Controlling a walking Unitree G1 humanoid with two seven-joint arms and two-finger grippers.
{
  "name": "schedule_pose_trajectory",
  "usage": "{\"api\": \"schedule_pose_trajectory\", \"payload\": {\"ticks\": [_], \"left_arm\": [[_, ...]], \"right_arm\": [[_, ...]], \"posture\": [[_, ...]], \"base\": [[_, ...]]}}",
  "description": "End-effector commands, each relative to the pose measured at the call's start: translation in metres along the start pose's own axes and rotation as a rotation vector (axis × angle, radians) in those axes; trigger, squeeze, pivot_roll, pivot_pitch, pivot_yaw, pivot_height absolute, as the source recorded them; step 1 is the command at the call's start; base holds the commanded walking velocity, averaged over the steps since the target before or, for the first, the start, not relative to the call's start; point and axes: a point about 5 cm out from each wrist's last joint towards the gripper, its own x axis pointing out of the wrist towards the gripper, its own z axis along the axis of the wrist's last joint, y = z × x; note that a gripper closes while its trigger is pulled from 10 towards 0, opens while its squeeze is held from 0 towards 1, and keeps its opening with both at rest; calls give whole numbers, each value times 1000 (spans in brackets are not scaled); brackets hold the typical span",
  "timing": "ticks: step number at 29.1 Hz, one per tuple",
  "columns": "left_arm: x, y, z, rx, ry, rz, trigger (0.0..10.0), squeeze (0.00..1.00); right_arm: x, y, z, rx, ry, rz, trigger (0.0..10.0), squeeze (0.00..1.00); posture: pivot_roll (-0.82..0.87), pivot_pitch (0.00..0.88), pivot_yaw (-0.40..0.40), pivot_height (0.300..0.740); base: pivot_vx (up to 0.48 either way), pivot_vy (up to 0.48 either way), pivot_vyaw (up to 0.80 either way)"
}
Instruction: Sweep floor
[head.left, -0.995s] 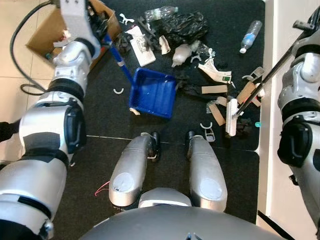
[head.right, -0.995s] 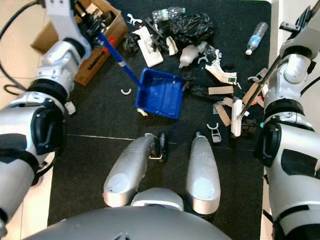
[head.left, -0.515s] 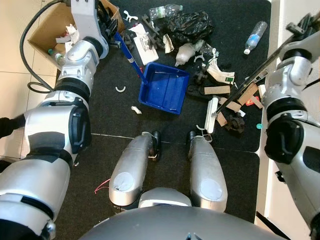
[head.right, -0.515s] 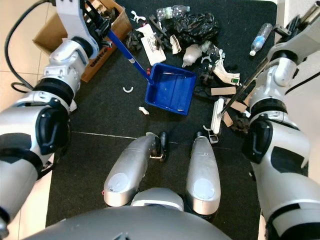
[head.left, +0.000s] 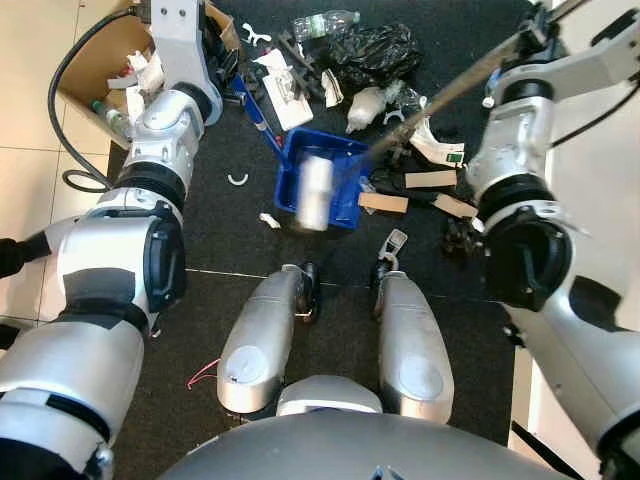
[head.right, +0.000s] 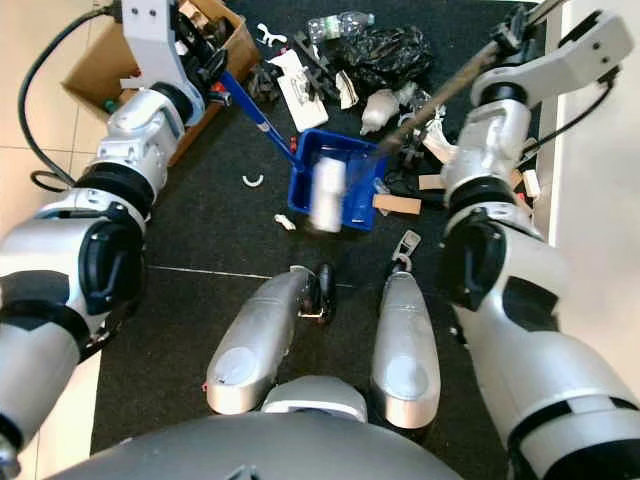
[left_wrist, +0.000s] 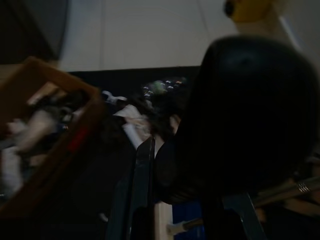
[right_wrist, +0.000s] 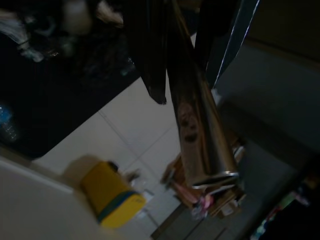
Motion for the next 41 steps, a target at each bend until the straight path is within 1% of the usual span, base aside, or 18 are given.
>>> {"api": "schedule_pose_trajectory", "payload": {"ticks": [1,3,4,7,10,14,18,19,20,21,23,27,30,32,34,39,40,41], "left_arm": [[-1,-7,-16,-50,51,-39,10000,0],[-1,-9,-16,-51,52,-41,10000,0],[-1,-9,-16,-51,52,-41,10000,0],[-1,-10,-16,-54,52,-43,10000,0],[0,-12,-17,-56,54,-46,10000,0],[0,-13,-19,-56,58,-50,10000,0],[0,-15,-21,-52,66,-56,10000,0],[0,-15,-21,-52,66,-56,10000,0],[0,-16,-21,-52,67,-58,10000,0],[0,-16,-21,-52,67,-58,10000,0],[0,-16,-20,-53,67,-59,10000,0],[1,-17,-20,-50,70,-62,10000,0],[1,-17,-20,-50,70,-62,10000,0],[1,-17,-20,-49,72,-62,10000,0],[0,-16,-21,-48,73,-61,10000,0],[0,-17,-22,-50,75,-63,10000,0],[0,-17,-22,-53,74,-63,10000,0],[0,-17,-22,-53,74,-63,10000,0]], "right_arm": [[8,12,14,32,-77,49,10000,0],[15,19,31,-77,-146,116,10000,0],[15,19,31,-77,-146,116,10000,0],[21,22,61,-252,-256,192,10000,0],[24,15,88,-435,-334,217,10000,0],[21,-3,114,-584,-377,191,10000,0],[17,-21,124,-715,-366,144,10000,0],[17,-21,124,-715,-366,144,10000,0],[15,-31,124,-776,-333,116,10000,0],[15,-31,124,-776,-333,116,10000,0],[11,-39,121,-834,-305,96,10000,0],[0,-58,122,-1019,-308,28,10000,0],[-1,-60,125,-1030,-324,10,10000,0],[1,-60,139,-1000,-375,-18,10000,0],[3,-59,152,-1010,-399,-39,10000,0],[2,-67,138,-1038,-315,-44,10000,0],[0,-71,131,-989,-296,-55,10000,0],[0,-71,131,-989,-296,-55,10000,0]], "posture": [[134,245,121,740],[112,239,122,740],[112,239,122,740],[101,239,121,740],[91,238,122,740],[71,240,128,740],[56,233,135,740],[56,233,135,740],[56,233,135,740],[56,233,135,740],[50,229,138,740],[45,225,146,740],[48,223,151,740],[49,222,152,740],[46,220,152,740],[44,221,147,740],[54,227,148,740],[54,227,148,740]], "base": [[0,0,0],[0,0,0],[0,0,0],[0,0,0],[0,0,0],[0,0,0],[0,0,0],[0,0,0],[0,0,0],[0,0,0],[0,0,0],[0,0,0],[0,0,0],[0,0,0],[0,0,0],[0,0,0],[0,0,0],[0,0,0]]}}
